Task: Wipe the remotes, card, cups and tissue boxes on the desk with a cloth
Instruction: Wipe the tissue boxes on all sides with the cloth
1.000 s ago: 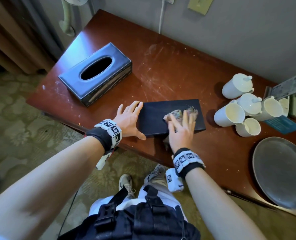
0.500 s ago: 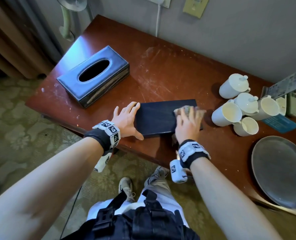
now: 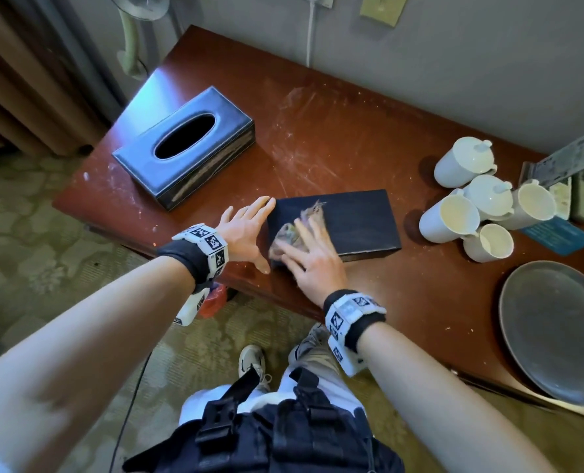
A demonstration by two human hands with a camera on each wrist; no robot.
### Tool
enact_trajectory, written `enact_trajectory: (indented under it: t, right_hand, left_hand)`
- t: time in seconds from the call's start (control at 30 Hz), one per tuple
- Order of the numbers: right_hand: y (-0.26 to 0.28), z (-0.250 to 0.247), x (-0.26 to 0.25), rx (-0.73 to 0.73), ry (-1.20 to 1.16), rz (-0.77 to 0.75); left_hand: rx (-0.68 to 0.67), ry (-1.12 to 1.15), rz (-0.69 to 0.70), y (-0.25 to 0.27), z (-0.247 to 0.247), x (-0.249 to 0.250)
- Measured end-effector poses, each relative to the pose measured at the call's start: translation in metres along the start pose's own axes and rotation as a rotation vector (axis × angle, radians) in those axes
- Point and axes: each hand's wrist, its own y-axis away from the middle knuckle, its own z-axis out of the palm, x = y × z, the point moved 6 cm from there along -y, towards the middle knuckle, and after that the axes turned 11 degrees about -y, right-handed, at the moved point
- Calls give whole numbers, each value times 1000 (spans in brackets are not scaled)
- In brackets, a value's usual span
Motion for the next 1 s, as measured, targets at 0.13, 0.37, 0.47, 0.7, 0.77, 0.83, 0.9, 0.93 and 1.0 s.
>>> enact_trajectory:
  t: [0.13, 0.37, 0.47, 0.7, 0.77, 0.83, 0.9, 0.93, 1.0]
  right_hand:
    - [4, -5, 15, -73, 15, -35]
    - [-31, -41, 56, 91, 72, 374]
    - [-27, -7, 10, -35, 76, 131]
    - [-53, -51, 80, -3, 126, 433]
    - [-54, -33, 56, -8, 161, 430]
    - [-45, -15, 33, -72, 151, 319]
    - [-32, -13, 30, -154, 152, 213]
    - [-27, -20, 37, -177, 147, 200]
    - [-24, -38, 69, -178, 132, 274]
  left_hand:
    - [26, 15, 4, 0, 3, 0]
    - [60, 54, -50, -6, 6, 8]
    - [95, 30, -87, -7, 3, 11]
    - [77, 24, -107, -5, 0, 13]
    - [75, 27, -108, -5, 0, 14]
    - [82, 28, -107, -5, -1, 13]
    - [85, 22, -102, -5, -2, 12]
    - [88, 15, -101, -4, -2, 12]
    - [78, -12, -106, -3, -1, 13]
